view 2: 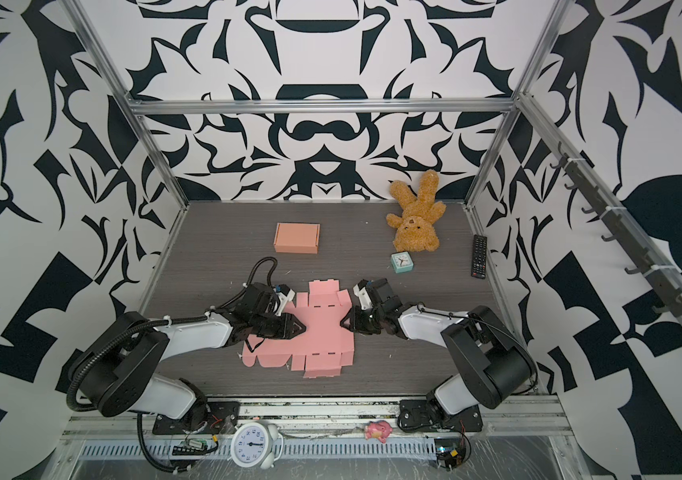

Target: Fold the paper box

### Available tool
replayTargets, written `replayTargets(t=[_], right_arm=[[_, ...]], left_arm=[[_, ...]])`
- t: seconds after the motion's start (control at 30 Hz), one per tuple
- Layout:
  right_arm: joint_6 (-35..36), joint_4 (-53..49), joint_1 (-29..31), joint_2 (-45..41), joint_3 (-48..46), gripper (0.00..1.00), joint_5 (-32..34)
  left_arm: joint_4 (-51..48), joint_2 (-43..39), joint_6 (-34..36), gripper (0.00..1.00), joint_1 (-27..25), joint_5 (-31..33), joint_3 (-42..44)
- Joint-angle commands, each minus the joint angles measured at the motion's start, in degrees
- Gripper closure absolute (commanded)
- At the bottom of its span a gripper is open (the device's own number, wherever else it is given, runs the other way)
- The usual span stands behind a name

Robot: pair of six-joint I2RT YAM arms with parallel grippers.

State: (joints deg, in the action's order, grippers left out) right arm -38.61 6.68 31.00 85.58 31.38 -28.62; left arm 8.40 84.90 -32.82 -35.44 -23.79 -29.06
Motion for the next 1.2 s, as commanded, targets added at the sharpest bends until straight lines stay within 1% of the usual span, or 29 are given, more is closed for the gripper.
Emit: replayTargets(t=[0.0, 0.1, 0.37, 0.57, 0.73, 0.83, 0.93, 1.17], right_arm=[[-0.86, 2.96, -0.4, 0.22, -0.17, 0.72, -1.61], [-0.93, 3.07, -0.75, 0.16, -0.17, 0.75, -1.61], [0.41, 1.41, -2.18, 0.07, 0.63, 0.9, -2.05], [4.07, -2.86, -4.24, 0.03, 2.99, 0.96, -2.48], [11.4, -11.13, -7.34, 1.26, 7.36, 0.96, -2.45], [14.11, -13.06, -9.96, 3.0, 9.41, 0.96, -3.83], [14.1, -12.18, -11.56, 4.19, 10.22, 0.93, -5.96], [12.27, -8.49, -11.9, 4.8, 8.5, 0.87, -6.53]], left_arm=[[-1.18, 0.83, -0.05, 0.66, -0.2, 0.5, 1.37], [-1.11, 0.75, -0.06, 0.67, -0.15, 0.42, 1.37], [-1.44, -1.53, -0.4, 0.66, -0.2, -0.01, 1.29], [-3.07, -4.12, -0.45, 0.64, -0.2, -0.2, 0.93], [-3.13, -5.05, -0.84, 0.63, -0.19, -0.55, 0.79], [-2.67, -4.29, -1.15, 0.63, -0.15, -0.72, 0.67], [-1.67, -3.62, -1.7, 0.63, -0.16, -0.91, 0.92], [1.13, -1.03, -1.98, 0.64, -0.07, 0.56, 2.15]])
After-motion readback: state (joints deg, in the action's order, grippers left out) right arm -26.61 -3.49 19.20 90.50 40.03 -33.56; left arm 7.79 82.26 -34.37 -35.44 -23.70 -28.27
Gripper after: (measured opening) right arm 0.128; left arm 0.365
